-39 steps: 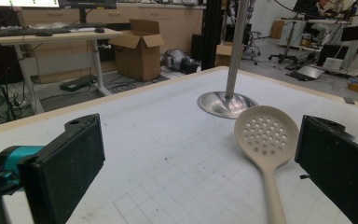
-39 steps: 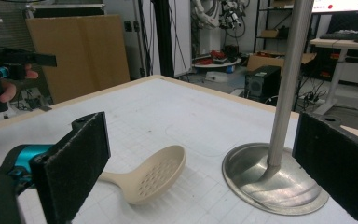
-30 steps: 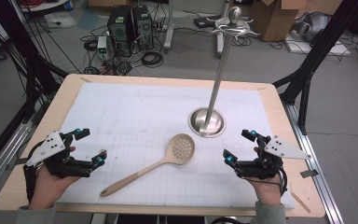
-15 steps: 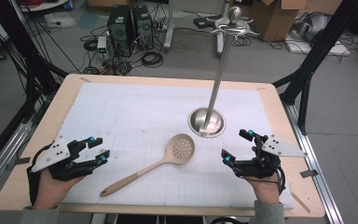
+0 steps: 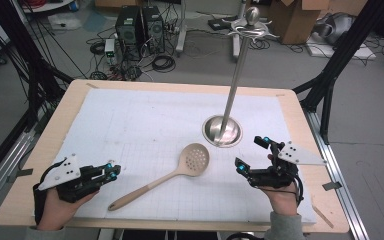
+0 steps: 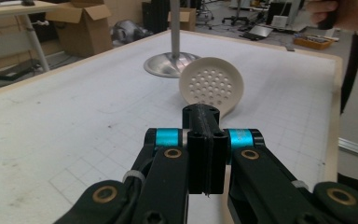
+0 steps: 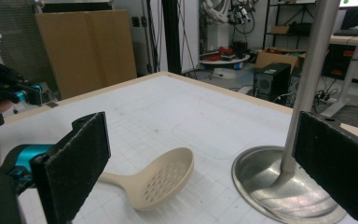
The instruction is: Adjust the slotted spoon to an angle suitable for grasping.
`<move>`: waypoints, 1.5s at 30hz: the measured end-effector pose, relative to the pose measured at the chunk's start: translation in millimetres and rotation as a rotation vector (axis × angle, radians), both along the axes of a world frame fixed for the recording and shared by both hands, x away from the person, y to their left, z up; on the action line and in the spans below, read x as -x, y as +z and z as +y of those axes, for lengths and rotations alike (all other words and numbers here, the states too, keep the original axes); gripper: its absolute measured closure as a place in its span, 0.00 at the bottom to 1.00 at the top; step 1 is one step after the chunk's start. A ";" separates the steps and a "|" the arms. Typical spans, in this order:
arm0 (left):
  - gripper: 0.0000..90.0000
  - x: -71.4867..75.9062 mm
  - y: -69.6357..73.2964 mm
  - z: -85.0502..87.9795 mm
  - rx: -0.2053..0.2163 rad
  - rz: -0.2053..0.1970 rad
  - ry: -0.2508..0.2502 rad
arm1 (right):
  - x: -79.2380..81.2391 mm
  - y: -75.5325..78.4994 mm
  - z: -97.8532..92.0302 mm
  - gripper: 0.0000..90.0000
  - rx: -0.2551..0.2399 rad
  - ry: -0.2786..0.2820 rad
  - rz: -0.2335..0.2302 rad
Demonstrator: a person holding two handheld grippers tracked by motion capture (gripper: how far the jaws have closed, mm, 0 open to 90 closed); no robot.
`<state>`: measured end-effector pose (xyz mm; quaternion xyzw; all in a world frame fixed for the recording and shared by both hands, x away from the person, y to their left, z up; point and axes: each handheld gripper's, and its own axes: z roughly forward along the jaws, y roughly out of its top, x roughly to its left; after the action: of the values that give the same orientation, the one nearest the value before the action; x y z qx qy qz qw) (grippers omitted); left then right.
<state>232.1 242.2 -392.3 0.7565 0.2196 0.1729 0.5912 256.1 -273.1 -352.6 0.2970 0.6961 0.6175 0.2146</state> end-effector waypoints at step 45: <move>1.00 13.2 -51.1 -41.8 -0.174 0.239 -0.123 | -11.2 1.0 15.3 0.03 0.004 0.031 -0.001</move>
<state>218.9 200.4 -443.4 0.8322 0.2256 0.0637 0.5025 267.4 -257.8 -351.6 0.2854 0.7017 0.6195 0.2057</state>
